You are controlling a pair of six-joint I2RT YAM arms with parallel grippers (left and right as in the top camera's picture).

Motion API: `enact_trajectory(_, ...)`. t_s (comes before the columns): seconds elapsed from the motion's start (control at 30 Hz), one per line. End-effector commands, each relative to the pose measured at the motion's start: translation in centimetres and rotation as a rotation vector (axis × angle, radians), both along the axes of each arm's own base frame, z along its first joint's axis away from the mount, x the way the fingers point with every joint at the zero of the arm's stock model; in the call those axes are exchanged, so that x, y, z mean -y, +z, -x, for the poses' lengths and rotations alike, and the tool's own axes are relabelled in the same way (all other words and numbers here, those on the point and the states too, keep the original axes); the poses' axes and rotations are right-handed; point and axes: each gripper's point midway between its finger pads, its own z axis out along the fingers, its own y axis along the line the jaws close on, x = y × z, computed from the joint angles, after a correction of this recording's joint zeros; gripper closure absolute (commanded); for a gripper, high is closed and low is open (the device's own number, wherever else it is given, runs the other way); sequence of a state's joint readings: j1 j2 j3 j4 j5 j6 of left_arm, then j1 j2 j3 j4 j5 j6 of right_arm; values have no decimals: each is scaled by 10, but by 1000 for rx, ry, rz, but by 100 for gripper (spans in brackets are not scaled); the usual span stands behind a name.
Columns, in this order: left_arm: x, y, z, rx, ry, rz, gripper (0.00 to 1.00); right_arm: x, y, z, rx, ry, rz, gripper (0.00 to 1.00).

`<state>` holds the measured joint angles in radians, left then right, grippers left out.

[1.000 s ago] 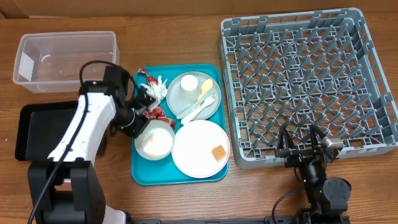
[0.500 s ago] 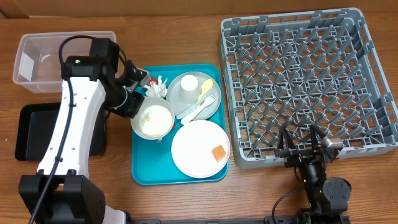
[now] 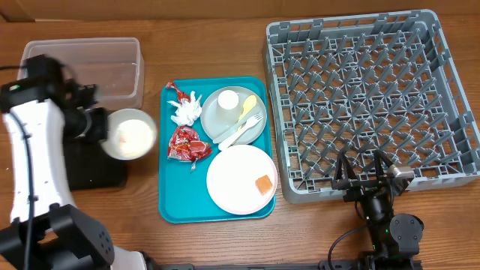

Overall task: Sort waste into correct bins and load items into the dishwasher rack
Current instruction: 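Lift the bowl with the left gripper and carry it over the black tray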

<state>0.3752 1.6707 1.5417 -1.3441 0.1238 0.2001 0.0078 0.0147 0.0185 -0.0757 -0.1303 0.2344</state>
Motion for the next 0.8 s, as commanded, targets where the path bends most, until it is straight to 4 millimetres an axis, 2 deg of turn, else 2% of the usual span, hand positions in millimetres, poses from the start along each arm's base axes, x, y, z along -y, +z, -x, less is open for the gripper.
enact_trajectory(0.0,-26,7,0,31,96,-15,96,1,-2,0,3,-7,-1,0)
enact_trajectory(0.23,-84,8,11,20,198,-197,96,1,-2,0,3,-7,-1,0)
enact_trajectory(0.37,-112,13,24,-50,148,-372,96,1,-2,0,3,-7,-1,0)
enact_trajectory(0.77,-145,22,18,-58,24,-531,96,1,-2,0,3,-7,-1,0)
